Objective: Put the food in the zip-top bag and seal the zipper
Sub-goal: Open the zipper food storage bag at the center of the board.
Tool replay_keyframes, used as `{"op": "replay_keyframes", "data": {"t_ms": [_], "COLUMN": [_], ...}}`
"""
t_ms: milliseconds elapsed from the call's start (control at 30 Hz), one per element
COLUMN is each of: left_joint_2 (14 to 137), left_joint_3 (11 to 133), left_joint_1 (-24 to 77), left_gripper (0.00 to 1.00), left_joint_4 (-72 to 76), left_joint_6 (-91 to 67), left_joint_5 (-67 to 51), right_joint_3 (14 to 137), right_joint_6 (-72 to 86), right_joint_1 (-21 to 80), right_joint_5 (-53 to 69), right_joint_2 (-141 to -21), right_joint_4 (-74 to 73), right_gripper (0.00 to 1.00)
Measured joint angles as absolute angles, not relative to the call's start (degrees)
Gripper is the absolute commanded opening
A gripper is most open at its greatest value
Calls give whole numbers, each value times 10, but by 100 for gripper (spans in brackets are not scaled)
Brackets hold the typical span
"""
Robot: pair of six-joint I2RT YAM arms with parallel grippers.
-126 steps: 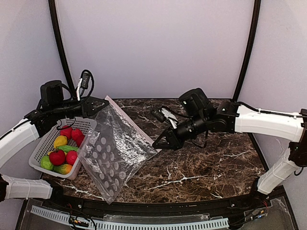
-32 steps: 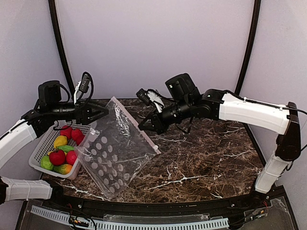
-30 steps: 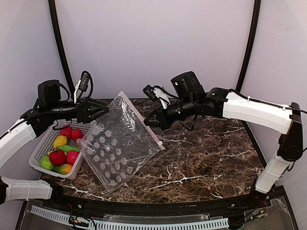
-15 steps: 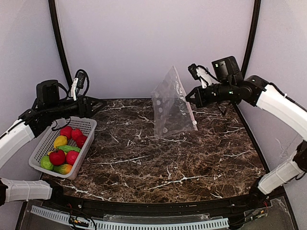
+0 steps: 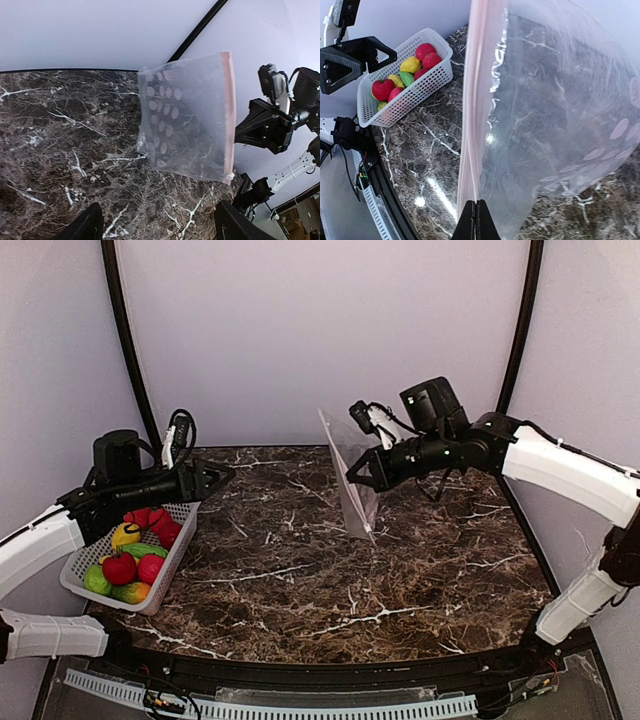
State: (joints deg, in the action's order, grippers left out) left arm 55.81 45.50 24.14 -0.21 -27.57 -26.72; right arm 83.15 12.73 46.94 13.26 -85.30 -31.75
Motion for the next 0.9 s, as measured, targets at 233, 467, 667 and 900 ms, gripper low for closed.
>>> {"op": "replay_keyframes", "data": {"t_ms": [233,467,667,900], "left_joint_2": [598,655,689,723], "left_joint_3": [416,387,382,383], "left_joint_1": [343,386,412,421], "left_gripper": [75,74,74,66], "left_joint_4": [89,180,237,272], "left_joint_6": [-343,-404,-433,-444], "left_joint_5": [-234,-205,-194,-190], "right_joint_3": [795,796,796,796], "right_joint_6": [193,225,239,245], "right_joint_1": [502,514,515,517], "right_joint_5": [179,196,197,198], "right_joint_2": [-926,-950,-963,-967], "right_joint_4": [-215,-150,-127,-120], "right_gripper": [0,0,0,0]}}
